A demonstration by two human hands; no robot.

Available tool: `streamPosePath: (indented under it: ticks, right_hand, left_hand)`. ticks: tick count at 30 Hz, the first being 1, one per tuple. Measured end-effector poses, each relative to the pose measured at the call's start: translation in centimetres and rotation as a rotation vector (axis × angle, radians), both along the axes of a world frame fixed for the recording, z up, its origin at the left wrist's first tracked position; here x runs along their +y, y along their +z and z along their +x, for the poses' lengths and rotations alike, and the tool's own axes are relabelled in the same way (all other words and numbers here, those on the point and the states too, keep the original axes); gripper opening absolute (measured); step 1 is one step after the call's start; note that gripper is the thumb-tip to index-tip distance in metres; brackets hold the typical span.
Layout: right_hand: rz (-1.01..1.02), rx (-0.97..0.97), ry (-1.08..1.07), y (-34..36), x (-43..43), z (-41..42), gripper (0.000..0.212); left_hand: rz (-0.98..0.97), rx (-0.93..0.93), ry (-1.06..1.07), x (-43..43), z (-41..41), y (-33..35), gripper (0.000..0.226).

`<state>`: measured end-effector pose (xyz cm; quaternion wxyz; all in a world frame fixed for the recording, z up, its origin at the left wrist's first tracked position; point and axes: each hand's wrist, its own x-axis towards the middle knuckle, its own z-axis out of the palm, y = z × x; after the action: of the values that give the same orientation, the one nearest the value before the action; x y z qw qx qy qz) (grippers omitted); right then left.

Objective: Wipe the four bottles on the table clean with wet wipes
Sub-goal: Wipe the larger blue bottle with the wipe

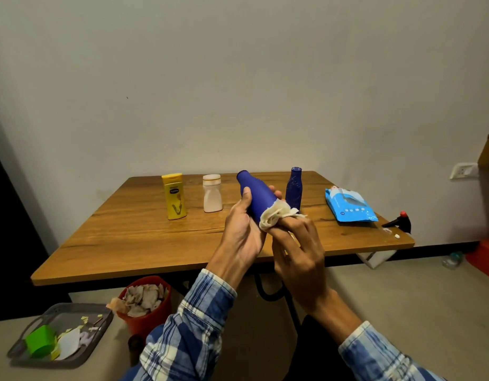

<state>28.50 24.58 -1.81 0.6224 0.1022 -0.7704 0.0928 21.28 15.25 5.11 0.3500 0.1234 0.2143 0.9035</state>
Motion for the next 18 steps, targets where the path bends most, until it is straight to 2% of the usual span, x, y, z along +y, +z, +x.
streamPosePath:
  ticks: [2,3,6,9,12,16,18]
  right_hand:
    - [-0.031,-0.019,0.0,0.3,0.6,0.1,0.025]
    - [-0.125,-0.014,-0.006,0.8,1.0,0.2,0.026]
    - [-0.426,-0.029,0.046,2.7,2.2,0.9,0.029]
    - [-0.33,-0.12,0.168,3.4,2.4,1.6,0.028]
    - [-0.256,-0.215,0.242,4.3,2.2,1.3,0.036]
    - [-0.335,-0.188,0.245,6.7,2.2,0.2,0.031]
    - [-0.284,-0.255,0.239,6.6,2.4,-0.1,0.028]
  left_hand:
    - [0.004,0.001,0.037,-0.1,-0.1,-0.4,0.051]
    - [0.011,0.018,0.06,-0.2,-0.3,-0.6,0.051]
    - [-0.081,0.245,0.171,-0.5,-0.7,-1.1,0.046]
    - [-0.223,0.53,0.257,-1.0,-0.8,-1.3,0.038]
    - [-0.308,0.705,0.258,-1.2,-0.2,-1.3,0.038]
    - [-0.325,0.773,0.259,-1.2,-0.5,-1.3,0.049]
    - [-0.321,0.753,0.269,-1.4,-1.3,-1.1,0.048]
